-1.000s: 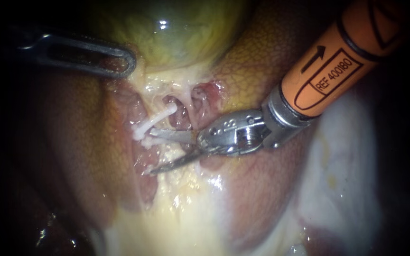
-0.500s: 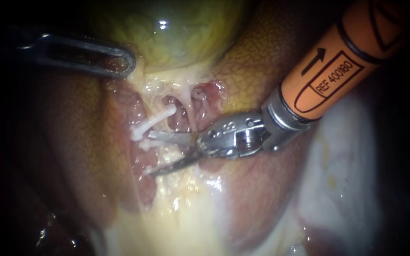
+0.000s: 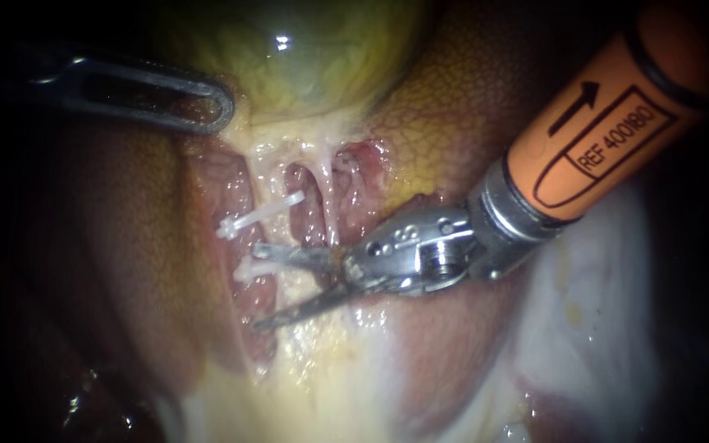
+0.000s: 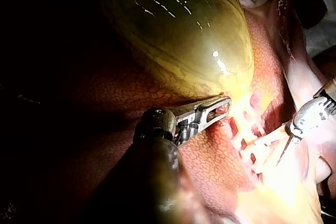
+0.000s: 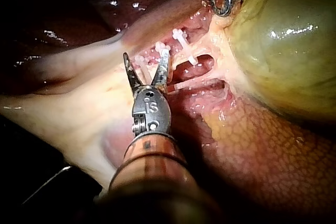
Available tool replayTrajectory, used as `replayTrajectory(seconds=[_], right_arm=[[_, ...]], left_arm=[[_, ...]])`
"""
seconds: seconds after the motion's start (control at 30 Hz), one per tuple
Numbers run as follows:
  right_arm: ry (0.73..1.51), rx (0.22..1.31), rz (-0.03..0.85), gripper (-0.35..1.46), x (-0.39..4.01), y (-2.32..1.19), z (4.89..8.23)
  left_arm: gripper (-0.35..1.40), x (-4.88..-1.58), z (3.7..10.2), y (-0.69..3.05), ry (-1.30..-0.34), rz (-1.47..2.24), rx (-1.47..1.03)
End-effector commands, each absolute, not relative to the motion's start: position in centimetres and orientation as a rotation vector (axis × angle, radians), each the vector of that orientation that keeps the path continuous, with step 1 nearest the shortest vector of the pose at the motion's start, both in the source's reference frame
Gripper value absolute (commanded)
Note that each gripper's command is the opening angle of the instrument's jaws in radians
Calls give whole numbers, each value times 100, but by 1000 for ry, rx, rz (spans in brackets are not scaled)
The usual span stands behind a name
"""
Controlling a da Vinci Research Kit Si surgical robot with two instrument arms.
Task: Go to the cutting position left tube
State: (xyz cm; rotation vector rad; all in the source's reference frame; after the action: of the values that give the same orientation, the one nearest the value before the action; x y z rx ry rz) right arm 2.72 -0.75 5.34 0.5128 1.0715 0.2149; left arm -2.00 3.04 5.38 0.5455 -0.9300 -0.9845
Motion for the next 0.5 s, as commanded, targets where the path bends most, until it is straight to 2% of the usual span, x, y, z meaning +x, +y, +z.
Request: replayTrajectory(seconds=[0.03, 0.27, 0.5], right_arm=[[1075, 515, 215, 101, 267, -73, 532], [1077, 523, 212, 102, 250, -67, 528], [1076, 519, 211, 102, 242, -62, 543]], left_arm=[[-35, -200, 539, 304, -930, -984, 546], [-35, -199, 539, 304, -930, -984, 546], [-35, -199, 538, 304, -930, -984, 546]])
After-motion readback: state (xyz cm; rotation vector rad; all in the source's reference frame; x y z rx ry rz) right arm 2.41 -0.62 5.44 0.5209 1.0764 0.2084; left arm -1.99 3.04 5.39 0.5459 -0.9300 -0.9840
